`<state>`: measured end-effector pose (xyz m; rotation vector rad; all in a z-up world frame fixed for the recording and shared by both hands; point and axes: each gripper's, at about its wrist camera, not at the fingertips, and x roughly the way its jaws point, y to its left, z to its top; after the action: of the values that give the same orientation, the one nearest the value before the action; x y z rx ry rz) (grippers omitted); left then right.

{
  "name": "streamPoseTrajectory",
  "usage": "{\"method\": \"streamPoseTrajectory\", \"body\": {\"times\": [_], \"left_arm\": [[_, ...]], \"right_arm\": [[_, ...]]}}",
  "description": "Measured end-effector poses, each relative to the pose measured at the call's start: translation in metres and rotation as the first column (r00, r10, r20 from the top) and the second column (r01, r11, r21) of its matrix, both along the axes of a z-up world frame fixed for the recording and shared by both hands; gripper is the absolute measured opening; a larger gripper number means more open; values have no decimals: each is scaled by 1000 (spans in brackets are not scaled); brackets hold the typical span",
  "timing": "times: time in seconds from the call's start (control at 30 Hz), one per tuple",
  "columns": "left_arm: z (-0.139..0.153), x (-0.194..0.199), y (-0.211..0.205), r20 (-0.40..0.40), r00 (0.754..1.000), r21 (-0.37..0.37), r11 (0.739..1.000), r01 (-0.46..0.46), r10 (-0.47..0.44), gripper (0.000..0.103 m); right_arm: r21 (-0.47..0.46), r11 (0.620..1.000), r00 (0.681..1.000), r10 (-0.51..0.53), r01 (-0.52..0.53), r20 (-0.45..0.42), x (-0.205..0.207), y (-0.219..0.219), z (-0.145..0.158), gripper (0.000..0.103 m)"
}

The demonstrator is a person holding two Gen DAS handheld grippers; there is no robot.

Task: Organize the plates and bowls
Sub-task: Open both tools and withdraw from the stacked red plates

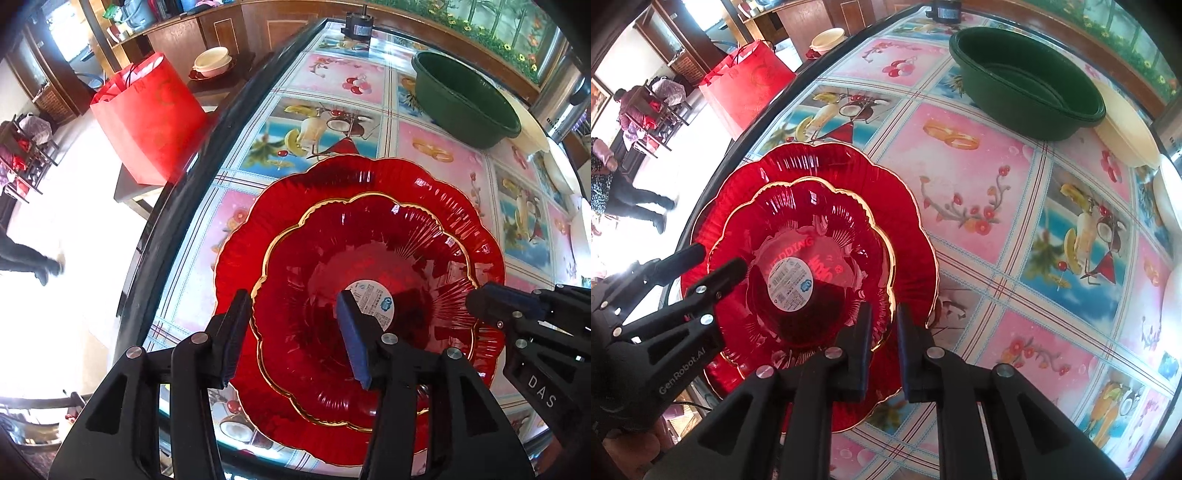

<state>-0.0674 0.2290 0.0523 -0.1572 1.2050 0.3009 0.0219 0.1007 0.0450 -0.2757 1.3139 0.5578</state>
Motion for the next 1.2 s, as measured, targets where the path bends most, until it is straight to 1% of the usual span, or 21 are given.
{"method": "streamPoseTrajectory", "body": {"times": [0.27, 0.5, 0.53, 0.63, 0.7, 0.73, 0.8, 1.0, 1.1, 1.2], "left_arm": [[11, 3, -6, 27, 1000, 3, 1000, 9, -9, 49], [26, 18, -20, 63, 998, -12, 999, 30, -29, 48], [29, 21, -24, 70, 997, -10, 999, 35, -34, 49], [38, 31, -33, 92, 995, -14, 999, 52, -50, 58], [45, 38, -42, 112, 992, -15, 998, 66, -64, 58], [47, 42, -46, 117, 991, -15, 997, 72, -70, 58], [51, 48, -54, 124, 989, -18, 996, 86, -83, 58], [62, 81, -78, 144, 982, -29, 992, 125, -120, 58], [68, 102, -85, 150, 980, -33, 990, 136, -129, 65], [73, 123, -87, 157, 980, -41, 991, 129, -121, 65]], "right_arm": [[62, 998, 1000, -27, 28, -7, 0, -12, 9, 12], [116, 991, 997, -70, 67, 22, 8, -30, 30, 12], [121, 990, 997, -77, 73, 27, 10, -32, 33, 12], [142, 984, 993, -111, 104, 37, 18, -46, 41, 12], [163, 978, 989, -139, 131, 43, 23, -57, 46, 12], [167, 976, 987, -153, 143, 46, 26, -63, 48, 13], [174, 971, 983, -177, 165, 52, 31, -73, 50, 19], [202, 950, 966, -255, 240, 51, 54, -109, 55, 23], [215, 937, 955, -293, 276, 52, 70, -127, 57, 27], [238, 923, 946, -321, 303, 43, 85, -139, 59, 29]]}}
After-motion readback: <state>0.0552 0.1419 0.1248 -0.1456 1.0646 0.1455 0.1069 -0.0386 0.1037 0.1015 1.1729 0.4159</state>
